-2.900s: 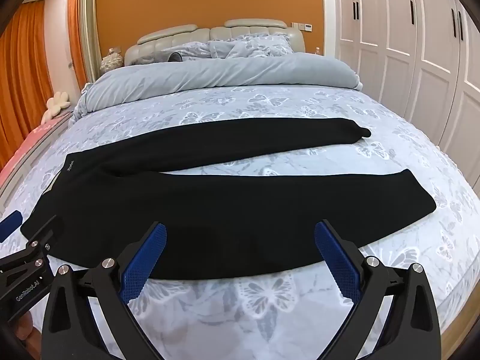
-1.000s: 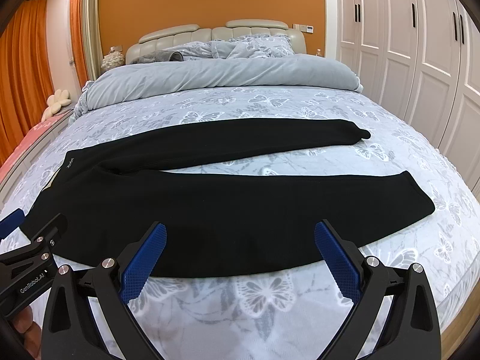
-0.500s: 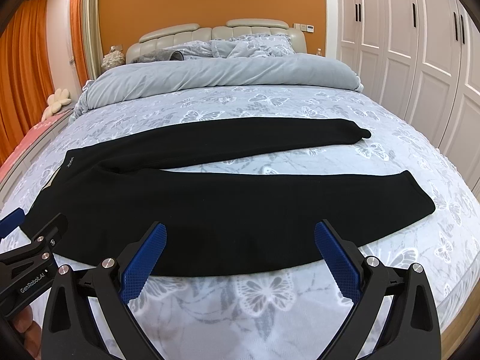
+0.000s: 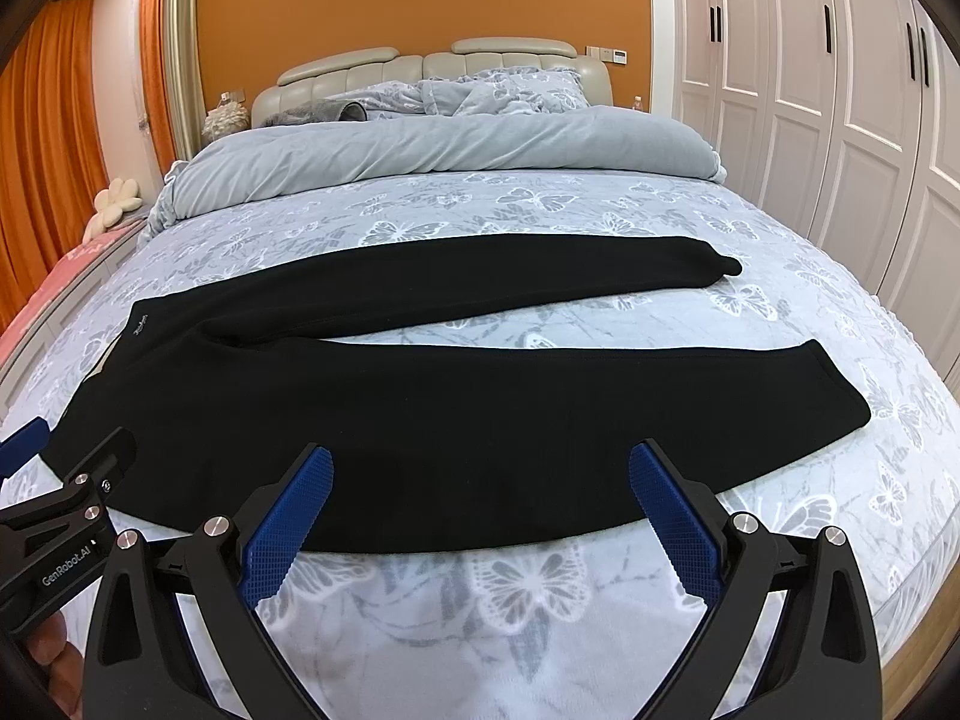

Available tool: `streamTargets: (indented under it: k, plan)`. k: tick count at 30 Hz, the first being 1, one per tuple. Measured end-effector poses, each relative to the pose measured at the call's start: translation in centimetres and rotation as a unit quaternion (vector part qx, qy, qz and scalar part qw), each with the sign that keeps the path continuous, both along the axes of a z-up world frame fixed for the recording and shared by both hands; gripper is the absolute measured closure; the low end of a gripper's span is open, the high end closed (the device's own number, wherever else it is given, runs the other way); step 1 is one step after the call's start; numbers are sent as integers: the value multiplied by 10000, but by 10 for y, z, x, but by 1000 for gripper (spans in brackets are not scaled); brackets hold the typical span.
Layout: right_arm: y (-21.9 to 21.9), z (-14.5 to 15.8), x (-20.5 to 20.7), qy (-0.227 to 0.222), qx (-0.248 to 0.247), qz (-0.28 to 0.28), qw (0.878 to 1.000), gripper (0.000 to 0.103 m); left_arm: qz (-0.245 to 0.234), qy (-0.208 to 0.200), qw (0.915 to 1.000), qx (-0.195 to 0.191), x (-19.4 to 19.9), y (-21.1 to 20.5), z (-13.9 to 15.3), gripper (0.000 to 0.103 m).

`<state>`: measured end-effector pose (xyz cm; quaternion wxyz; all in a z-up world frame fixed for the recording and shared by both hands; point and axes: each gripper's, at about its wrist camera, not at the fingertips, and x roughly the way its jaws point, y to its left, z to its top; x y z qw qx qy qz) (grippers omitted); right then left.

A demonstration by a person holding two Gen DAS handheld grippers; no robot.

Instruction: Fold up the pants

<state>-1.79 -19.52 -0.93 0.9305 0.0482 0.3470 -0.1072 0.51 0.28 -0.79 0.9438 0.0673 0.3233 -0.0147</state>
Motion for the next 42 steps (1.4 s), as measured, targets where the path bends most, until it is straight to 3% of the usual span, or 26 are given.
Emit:
streamTargets:
  k: [28,32,35,38,42]
  plan:
    - [-14,-2,8,186,155,95,9997,6,-38,90,10000,-5,2,4,-4,8]
    - [-60,21,32,235,350,392,9983,6,-98,283,9993,-218,24,25,0,8]
    - [-136,35,73,358,444,416,9975,6,-110,726,9932,-904,65,63,10,5]
    - [-205,26,118,657,448,79,9968,6,197,1014,9862,-1297,118,102,12,5]
    - [-298,4,182,776,679,-644,9926,6,706,1217,9810,-1337,198,146,8,5]
